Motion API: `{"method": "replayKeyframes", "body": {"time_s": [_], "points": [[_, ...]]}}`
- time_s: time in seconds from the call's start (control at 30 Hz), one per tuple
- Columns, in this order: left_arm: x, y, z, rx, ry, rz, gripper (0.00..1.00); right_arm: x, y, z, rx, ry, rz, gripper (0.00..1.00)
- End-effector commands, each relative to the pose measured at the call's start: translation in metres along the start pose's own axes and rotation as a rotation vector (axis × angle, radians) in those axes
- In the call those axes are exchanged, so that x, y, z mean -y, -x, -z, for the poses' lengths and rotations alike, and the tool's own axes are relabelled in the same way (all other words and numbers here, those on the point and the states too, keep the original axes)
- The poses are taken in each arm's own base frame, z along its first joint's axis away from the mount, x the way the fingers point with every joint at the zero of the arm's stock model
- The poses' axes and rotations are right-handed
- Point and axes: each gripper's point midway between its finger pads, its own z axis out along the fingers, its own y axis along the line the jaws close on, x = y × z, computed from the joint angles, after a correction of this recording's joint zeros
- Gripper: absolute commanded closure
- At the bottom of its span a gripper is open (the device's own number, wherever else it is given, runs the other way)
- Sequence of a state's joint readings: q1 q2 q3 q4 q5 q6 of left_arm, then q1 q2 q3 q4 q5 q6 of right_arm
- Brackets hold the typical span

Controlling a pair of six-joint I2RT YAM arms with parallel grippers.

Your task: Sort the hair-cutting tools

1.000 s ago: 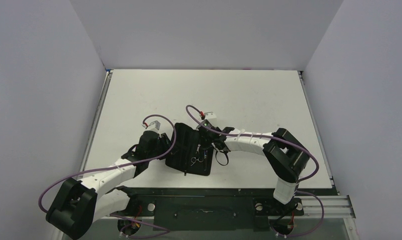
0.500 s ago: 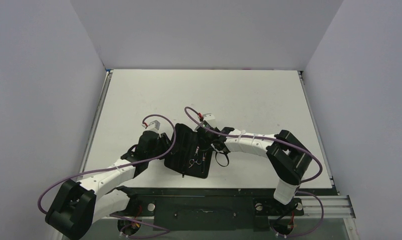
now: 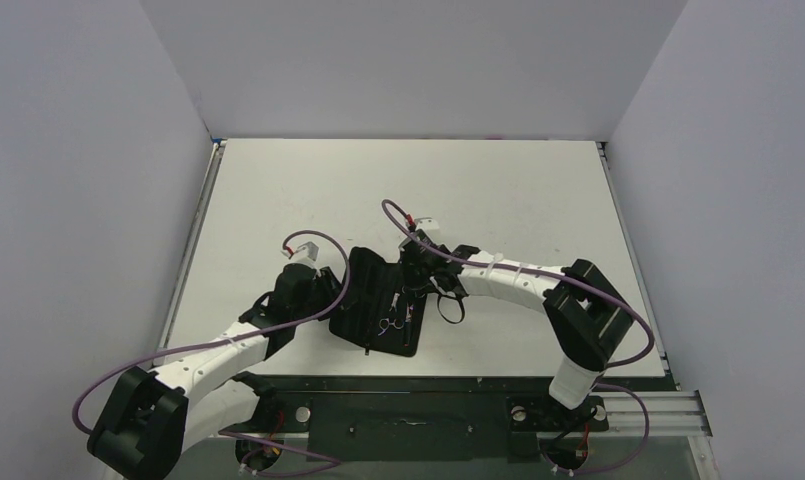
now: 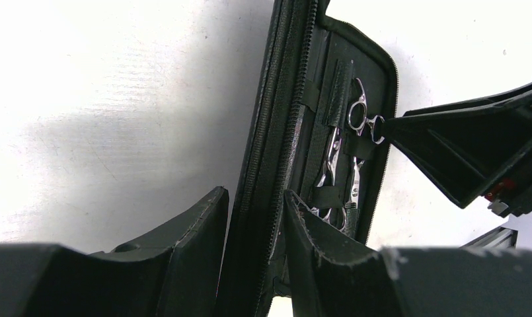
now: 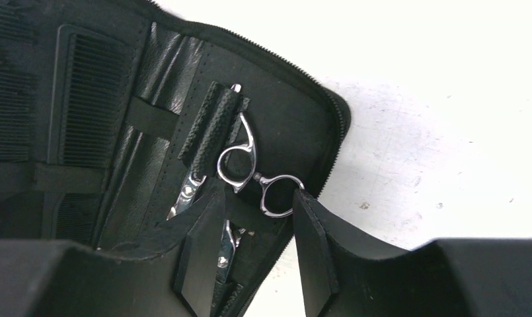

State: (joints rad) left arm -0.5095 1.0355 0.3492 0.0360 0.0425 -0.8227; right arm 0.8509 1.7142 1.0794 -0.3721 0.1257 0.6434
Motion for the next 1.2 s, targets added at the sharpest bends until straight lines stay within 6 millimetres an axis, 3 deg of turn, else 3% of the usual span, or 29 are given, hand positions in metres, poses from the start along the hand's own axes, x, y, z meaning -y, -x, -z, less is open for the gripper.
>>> {"method": "replayKeyframes", "body": {"time_s": [0.0, 0.33, 0.47, 0.73, 0.83, 1.0, 1.17], "points": [[0.011, 0.008, 0.004, 0.028, -0.039, 0.003, 0.66, -0.018, 0.006, -0.004, 0.011, 0.061, -0.016, 0.61], [0.013, 0.011, 0.005, 0.03, -0.044, 0.0, 0.66, -0.034, -0.008, -0.008, -0.035, 0.114, -0.01, 0.63], [0.016, 0.012, 0.005, 0.031, -0.049, -0.007, 0.66, -0.033, 0.0, 0.001, -0.004, 0.117, -0.02, 0.63], [0.025, 0.017, 0.007, 0.031, -0.074, -0.032, 0.65, -0.008, 0.038, 0.039, 0.183, 0.106, -0.113, 0.61], [0.031, 0.02, 0.008, 0.032, -0.092, -0.043, 0.65, 0.014, 0.03, 0.034, 0.188, 0.104, -0.193, 0.6], [0.036, 0.024, 0.008, 0.035, -0.104, -0.056, 0.65, 0.017, 0.016, 0.03, 0.165, 0.17, -0.214, 0.59], [0.041, 0.03, 0.0, 0.033, -0.105, -0.086, 0.65, 0.033, 0.02, 0.027, 0.204, 0.122, -0.239, 0.59]]}}
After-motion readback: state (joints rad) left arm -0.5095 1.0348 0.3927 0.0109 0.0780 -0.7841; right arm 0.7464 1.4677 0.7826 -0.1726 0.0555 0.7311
